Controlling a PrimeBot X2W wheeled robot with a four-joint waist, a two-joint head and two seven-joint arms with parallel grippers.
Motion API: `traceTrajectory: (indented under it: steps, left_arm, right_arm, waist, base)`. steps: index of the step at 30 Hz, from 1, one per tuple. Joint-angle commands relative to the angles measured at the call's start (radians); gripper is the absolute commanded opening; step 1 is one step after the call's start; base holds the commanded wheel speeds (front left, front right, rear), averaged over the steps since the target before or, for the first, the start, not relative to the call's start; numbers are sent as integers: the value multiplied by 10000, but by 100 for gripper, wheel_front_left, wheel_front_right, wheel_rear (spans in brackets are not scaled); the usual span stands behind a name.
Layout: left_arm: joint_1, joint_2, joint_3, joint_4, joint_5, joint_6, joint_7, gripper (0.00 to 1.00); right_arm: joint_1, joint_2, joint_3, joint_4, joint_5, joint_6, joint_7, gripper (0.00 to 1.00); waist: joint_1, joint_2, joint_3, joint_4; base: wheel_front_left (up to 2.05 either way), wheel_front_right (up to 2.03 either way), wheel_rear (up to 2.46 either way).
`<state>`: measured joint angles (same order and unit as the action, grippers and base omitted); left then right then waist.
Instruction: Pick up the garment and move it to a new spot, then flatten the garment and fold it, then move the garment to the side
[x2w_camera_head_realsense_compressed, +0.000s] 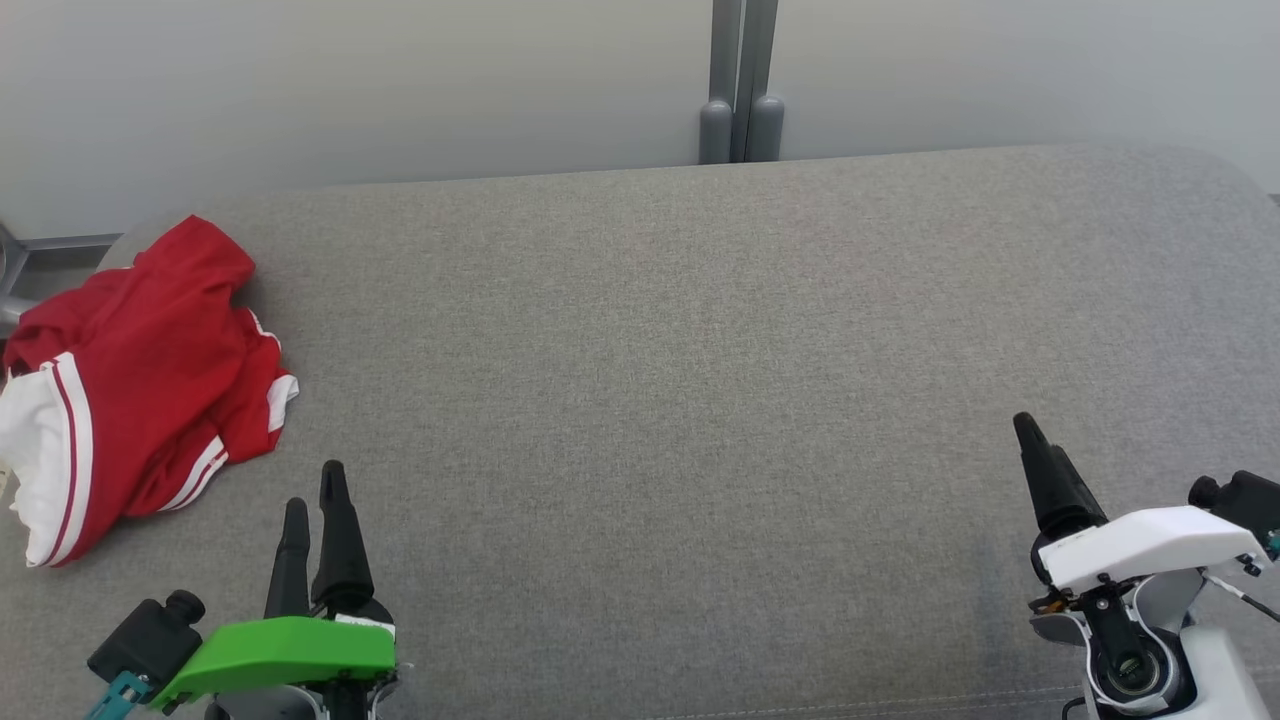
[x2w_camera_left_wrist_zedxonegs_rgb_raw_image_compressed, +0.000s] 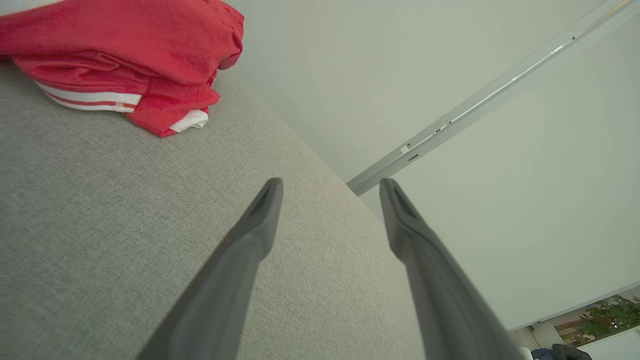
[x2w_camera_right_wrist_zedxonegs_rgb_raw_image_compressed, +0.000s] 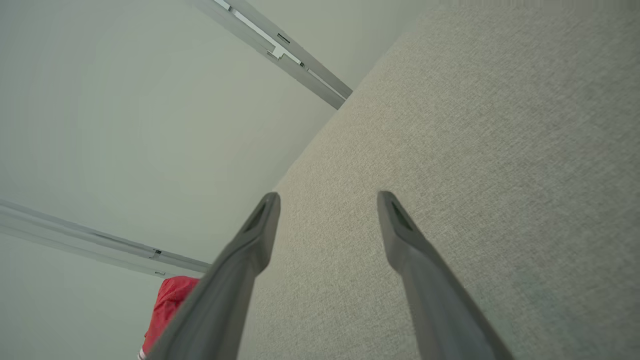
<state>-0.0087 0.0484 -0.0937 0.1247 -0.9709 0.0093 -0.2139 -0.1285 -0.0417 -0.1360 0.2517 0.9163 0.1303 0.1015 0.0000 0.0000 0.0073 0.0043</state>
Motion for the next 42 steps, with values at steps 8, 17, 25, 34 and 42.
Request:
traceTrajectory:
  steps: [8, 17, 25, 34, 42]
  left_arm:
    - [111, 65, 37, -123, 1804, 447, -116, 100]
    - [180, 231, -13, 165, 3330, 857, -173, 100]
    - [252, 330, 17, 335, 4273, 1044, -224, 100]
    - [299, 499, -7, 387, 5273, 1144, -62, 100]
    - [468, 589, 62, 205, 5925, 1213, 185, 100]
  right_arm:
    - [-44, -105, 434, -303, -1833, 3, -528, 100]
    - [-9, -105, 754, -71, -3401, 3, -1020, 100]
    - [-100, -108, 1061, 73, -4396, 4, -1420, 100]
    - [-157, -108, 1474, 287, -5311, 4, -1837, 100]
    - [-199, -109, 1858, 384, -6063, 4, -2096, 100]
  waist:
    - [0, 0, -14, 7]
    - [0, 0, -36, 12]
    - [0, 0, -71, 6]
    - [0, 0, -152, 8]
    - [0, 0, -242, 4]
  base:
    - [0, 0, 0]
    - [0, 0, 0]
    - [0, 0, 0]
    - [0, 0, 0]
    - [0, 0, 0]
